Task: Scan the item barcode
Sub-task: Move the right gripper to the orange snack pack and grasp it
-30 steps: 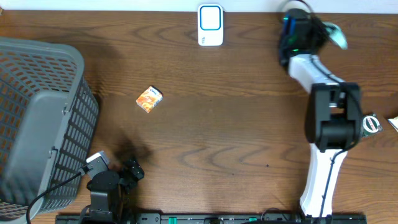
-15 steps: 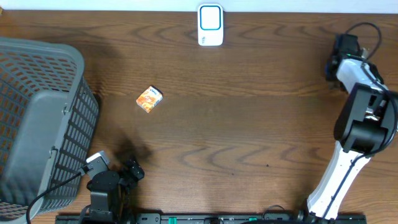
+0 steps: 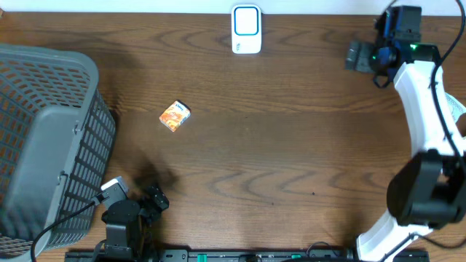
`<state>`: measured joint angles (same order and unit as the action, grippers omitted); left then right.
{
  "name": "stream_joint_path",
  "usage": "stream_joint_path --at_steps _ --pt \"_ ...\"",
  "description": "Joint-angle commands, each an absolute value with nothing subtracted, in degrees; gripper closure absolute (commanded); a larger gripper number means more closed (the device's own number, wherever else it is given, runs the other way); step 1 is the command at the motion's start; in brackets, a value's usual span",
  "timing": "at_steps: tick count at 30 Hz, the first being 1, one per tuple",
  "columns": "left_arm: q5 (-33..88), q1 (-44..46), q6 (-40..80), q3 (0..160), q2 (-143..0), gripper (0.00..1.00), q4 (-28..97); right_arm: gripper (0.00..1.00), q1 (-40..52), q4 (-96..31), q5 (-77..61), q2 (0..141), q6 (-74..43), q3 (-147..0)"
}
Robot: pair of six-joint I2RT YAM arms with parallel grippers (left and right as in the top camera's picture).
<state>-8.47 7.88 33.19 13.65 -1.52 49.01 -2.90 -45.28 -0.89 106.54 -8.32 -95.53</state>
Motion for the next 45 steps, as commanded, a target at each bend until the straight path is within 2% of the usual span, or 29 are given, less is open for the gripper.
stream_joint_path --at_steps 1,5,9,16,28,32,41,45 --pt "-10.1 7.7 32.9 13.3 -1.4 0.02 52.4 0.01 4.1 -47.7 -14.3 104.9 -13.3 -95.7" --pt "-10.1 7.7 32.9 13.3 -1.4 0.02 52.4 0.01 14.7 -48.7 -15.7 105.1 -12.4 -95.0" --pt "-10.1 7.7 32.9 13.3 -1.4 0.02 52.4 0.01 25.5 -43.8 -13.0 105.1 -10.2 -93.4" --pt "-10.1 7.7 32.9 13.3 -1.4 0.02 52.4 0.01 35.3 -33.5 -5.9 105.1 -10.2 -90.0" --pt "-10.1 7.7 32.9 13.3 -1.4 0.02 52.4 0.01 36.5 -18.6 -7.7 109.1 -7.6 -86.6" --pt "-10.1 7.7 32.9 13.3 -1.4 0.02 52.4 0.01 36.0 -14.6 -19.2 114.1 -7.6 -86.7" --pt "-10.1 7.7 32.9 13.3 -1.4 0.02 52.4 0.01 36.3 -10.5 -25.8 126.5 -10.8 -93.0" --pt "-10.1 7.7 32.9 13.3 -1.4 0.02 52.4 0.01 36.3 -8.7 -27.2 127.7 -11.7 -95.6"
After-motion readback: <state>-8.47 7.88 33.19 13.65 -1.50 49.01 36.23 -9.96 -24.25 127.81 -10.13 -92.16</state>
